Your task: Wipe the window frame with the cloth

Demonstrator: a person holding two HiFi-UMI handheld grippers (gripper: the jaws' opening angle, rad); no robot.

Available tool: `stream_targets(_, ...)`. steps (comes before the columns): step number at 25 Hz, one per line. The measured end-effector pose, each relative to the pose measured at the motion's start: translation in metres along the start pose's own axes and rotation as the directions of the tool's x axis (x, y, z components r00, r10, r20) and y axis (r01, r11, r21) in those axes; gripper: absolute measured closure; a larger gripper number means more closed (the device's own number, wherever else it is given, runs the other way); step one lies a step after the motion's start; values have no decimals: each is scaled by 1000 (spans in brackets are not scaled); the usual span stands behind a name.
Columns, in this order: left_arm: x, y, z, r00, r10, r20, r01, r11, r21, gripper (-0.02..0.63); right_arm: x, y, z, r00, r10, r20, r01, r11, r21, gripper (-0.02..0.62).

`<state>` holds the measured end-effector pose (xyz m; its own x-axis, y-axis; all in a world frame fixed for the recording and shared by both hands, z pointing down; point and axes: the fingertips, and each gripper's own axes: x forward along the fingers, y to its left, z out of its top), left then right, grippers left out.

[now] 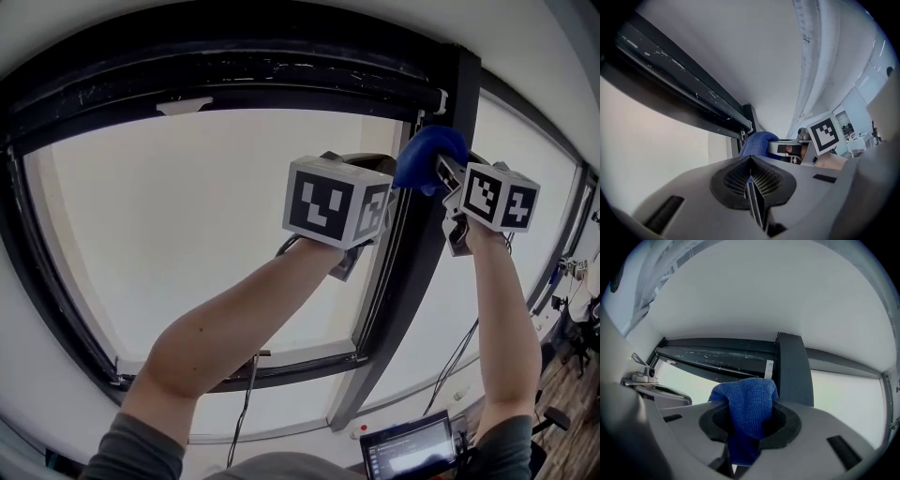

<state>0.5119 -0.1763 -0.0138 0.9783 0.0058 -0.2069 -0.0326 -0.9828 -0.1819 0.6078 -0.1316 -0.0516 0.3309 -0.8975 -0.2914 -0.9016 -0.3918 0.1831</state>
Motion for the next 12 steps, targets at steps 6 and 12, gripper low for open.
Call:
stream_targets(6,0,3,28,999,14,46,-15,1000,12,597,8,-9,31,999,-10,37,10,1000,-15,476)
stream_targets(12,-3,-6,32,999,0,38,-1,999,32,597,5,-7,34,999,3,46,-2,1000,-19,476)
